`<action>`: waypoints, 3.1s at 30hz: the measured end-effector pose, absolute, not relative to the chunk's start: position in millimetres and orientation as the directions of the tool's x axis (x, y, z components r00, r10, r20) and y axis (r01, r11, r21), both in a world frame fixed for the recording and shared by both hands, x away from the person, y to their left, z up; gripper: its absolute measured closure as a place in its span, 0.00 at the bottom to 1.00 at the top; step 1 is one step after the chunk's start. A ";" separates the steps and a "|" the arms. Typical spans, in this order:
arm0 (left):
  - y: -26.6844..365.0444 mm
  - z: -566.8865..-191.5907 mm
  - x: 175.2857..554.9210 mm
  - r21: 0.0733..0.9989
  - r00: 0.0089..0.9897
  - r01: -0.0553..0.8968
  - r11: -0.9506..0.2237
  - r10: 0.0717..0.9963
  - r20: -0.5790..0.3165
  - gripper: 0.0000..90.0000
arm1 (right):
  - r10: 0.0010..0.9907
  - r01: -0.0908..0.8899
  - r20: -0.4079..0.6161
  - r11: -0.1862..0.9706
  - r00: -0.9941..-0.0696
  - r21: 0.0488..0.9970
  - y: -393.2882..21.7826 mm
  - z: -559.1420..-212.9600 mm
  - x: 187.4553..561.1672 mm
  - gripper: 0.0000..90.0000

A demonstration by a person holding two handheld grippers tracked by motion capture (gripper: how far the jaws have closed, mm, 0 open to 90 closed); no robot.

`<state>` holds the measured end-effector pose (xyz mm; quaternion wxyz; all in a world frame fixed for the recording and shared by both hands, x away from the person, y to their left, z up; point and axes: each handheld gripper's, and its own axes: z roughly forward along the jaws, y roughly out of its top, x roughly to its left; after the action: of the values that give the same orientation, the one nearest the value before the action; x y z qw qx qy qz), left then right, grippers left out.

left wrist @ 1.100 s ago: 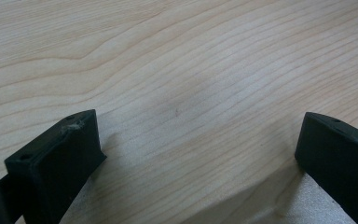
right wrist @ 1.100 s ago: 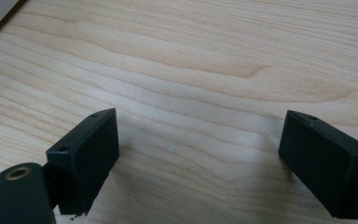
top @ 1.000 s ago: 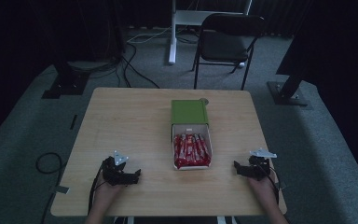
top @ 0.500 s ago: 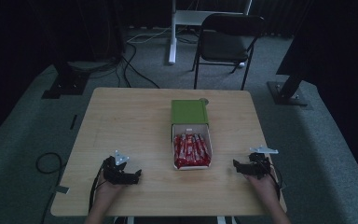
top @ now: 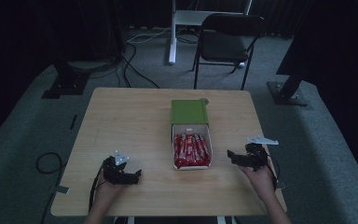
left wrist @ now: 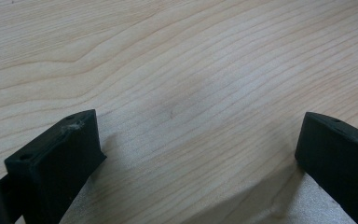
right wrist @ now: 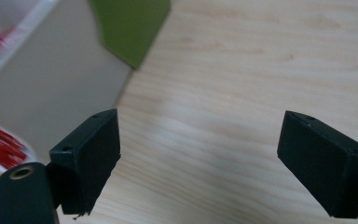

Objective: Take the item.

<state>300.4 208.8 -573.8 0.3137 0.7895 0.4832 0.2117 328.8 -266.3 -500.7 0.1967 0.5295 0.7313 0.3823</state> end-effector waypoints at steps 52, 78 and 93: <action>209.1 -573.8 300.6 0.700 0.447 0.629 -0.339 0.894 0.032 0.01 | 0.811 0.575 0.120 0.293 -0.573 0.764 -109.7 -465.7 337.3 0.17; 209.1 -573.8 300.6 0.699 0.447 0.629 -0.340 0.894 0.033 0.01 | 0.809 0.609 0.099 0.349 -0.579 0.712 -92.3 -496.1 335.2 0.61; 209.1 -573.8 300.6 0.700 0.446 0.629 -0.339 0.894 0.032 0.01 | 0.815 0.561 0.035 0.367 -0.579 0.742 -95.7 -491.1 328.6 0.94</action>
<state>300.6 209.1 -573.8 0.3139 0.7904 0.4818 0.2114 328.6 -95.7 -491.1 0.1721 0.4254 0.8085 0.3684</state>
